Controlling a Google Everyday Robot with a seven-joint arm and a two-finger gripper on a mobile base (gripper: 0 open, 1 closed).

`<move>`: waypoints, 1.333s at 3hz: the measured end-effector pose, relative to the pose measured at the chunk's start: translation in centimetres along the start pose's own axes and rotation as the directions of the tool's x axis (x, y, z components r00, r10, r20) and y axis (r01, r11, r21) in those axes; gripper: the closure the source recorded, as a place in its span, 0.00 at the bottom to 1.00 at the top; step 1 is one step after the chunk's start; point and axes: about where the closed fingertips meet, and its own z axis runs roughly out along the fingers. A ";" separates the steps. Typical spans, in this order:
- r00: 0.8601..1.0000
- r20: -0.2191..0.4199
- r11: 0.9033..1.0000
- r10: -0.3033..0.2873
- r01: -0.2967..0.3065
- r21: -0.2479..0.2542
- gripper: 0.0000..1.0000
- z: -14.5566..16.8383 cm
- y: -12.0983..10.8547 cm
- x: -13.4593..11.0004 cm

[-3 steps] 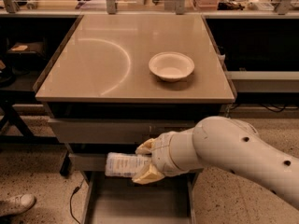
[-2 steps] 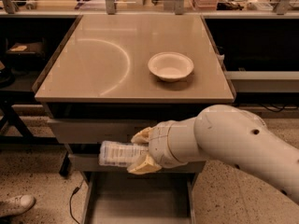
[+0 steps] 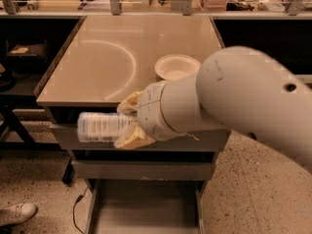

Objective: Pick blue plastic bottle from bottom drawer and place on counter

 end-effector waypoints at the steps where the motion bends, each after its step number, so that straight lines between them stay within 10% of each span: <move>1: 1.000 0.007 1.000 -0.008 0.008 0.013 1.00 -0.4 -0.7 -0.7; 4: 0.994 0.105 1.000 -0.031 0.032 0.000 1.00 4.2 -10.5 -5.3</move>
Offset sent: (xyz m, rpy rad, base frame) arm 0.0590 0.0427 0.0347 0.0676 -0.0674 0.0424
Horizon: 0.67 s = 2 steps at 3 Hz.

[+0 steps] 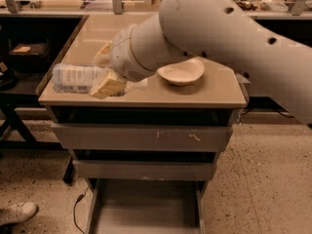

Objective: Pick blue plastic bottle from bottom drawer and place on counter

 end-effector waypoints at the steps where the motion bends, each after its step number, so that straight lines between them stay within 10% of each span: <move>1: 0.999 0.025 1.000 -0.026 0.026 -0.014 1.00 0.9 -0.1 -2.1; 2: 0.999 0.023 1.000 -0.025 0.025 -0.013 1.00 0.8 -0.1 -1.9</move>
Offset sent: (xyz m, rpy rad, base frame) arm 0.0006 0.0247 0.0117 0.0119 -0.0137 0.0452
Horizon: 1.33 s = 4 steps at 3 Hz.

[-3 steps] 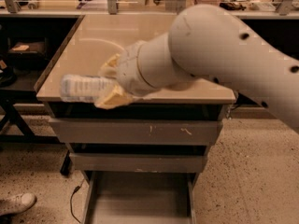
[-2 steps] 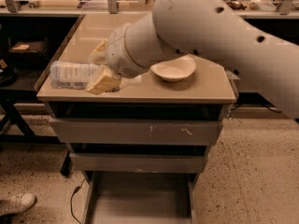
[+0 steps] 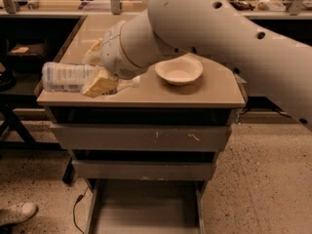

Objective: Pick blue plastic bottle from bottom drawer and place on counter

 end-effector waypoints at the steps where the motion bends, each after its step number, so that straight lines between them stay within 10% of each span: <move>1: 0.999 0.038 1.000 -0.009 0.009 0.013 1.00 0.9 -2.4 -1.3; 4: 0.999 0.033 0.998 0.013 -0.010 -0.068 1.00 6.1 -7.9 -0.7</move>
Offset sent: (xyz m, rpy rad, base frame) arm 0.0686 0.0465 0.0447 0.0784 -0.0164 0.0750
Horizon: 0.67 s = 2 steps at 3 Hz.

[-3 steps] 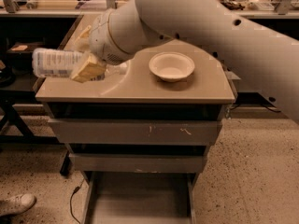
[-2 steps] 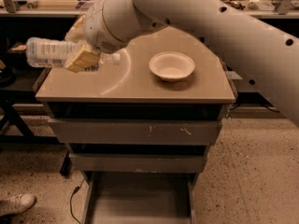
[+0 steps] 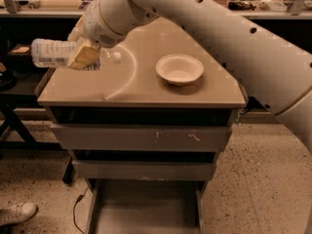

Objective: Pick blue plastic bottle from bottom drawer and place on counter

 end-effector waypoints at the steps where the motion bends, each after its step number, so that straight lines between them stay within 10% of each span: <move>1: 1.000 -0.017 1.000 0.018 -0.019 -0.024 1.00 1.2 -1.1 1.2; 2: 0.998 -0.022 0.998 0.050 -0.051 -0.045 1.00 2.5 -2.2 3.1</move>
Offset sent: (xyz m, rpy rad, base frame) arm 0.0632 -0.0051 -0.0413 -0.0232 0.1109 -0.0227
